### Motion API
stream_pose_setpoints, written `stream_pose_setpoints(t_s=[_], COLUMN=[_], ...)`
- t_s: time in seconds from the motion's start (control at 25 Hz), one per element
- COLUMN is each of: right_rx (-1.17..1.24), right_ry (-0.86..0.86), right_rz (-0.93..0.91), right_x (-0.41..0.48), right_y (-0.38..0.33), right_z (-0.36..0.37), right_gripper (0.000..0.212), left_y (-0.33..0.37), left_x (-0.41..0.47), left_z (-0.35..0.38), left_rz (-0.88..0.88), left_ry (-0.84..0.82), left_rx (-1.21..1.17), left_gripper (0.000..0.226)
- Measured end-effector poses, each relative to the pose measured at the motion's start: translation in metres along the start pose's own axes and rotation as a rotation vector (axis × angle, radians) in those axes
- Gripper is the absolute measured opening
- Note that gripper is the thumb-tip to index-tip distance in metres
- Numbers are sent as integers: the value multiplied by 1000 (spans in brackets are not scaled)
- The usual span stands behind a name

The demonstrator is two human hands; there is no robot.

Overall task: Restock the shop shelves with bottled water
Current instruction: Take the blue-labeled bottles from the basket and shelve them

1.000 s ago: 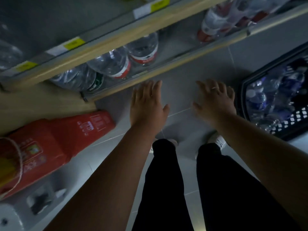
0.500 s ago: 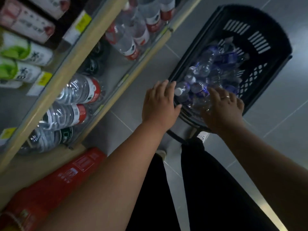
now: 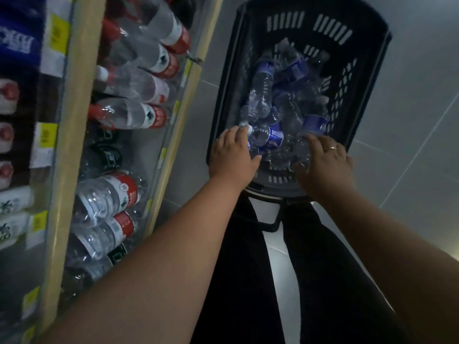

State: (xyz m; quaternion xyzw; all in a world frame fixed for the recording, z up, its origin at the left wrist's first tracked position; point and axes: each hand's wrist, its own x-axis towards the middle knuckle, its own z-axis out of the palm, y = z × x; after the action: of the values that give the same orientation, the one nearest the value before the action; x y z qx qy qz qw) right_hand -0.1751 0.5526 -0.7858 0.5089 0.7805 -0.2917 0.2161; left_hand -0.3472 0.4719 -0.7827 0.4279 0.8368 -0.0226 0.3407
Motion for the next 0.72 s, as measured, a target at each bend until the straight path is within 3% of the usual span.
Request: stream_pose_setpoints(t_s=[0.24, 0.4, 0.52, 0.72], right_rx=[149, 285, 364, 450], right_ry=[50, 47, 140, 241], right_rz=[241, 438, 556, 596], right_x=[58, 96, 118, 124], right_y=[-2, -8, -14, -9], right_z=[55, 84, 90, 98], right_gripper=[72, 82, 83, 85], left_y=[-17, -29, -37, -34], left_x=[60, 85, 97, 107], left_z=[39, 55, 61, 70], left_rz=[90, 171, 156, 135], left_ry=[-126, -120, -137, -141], left_rx=[38, 24, -9, -53], left_gripper=[79, 80, 80, 78])
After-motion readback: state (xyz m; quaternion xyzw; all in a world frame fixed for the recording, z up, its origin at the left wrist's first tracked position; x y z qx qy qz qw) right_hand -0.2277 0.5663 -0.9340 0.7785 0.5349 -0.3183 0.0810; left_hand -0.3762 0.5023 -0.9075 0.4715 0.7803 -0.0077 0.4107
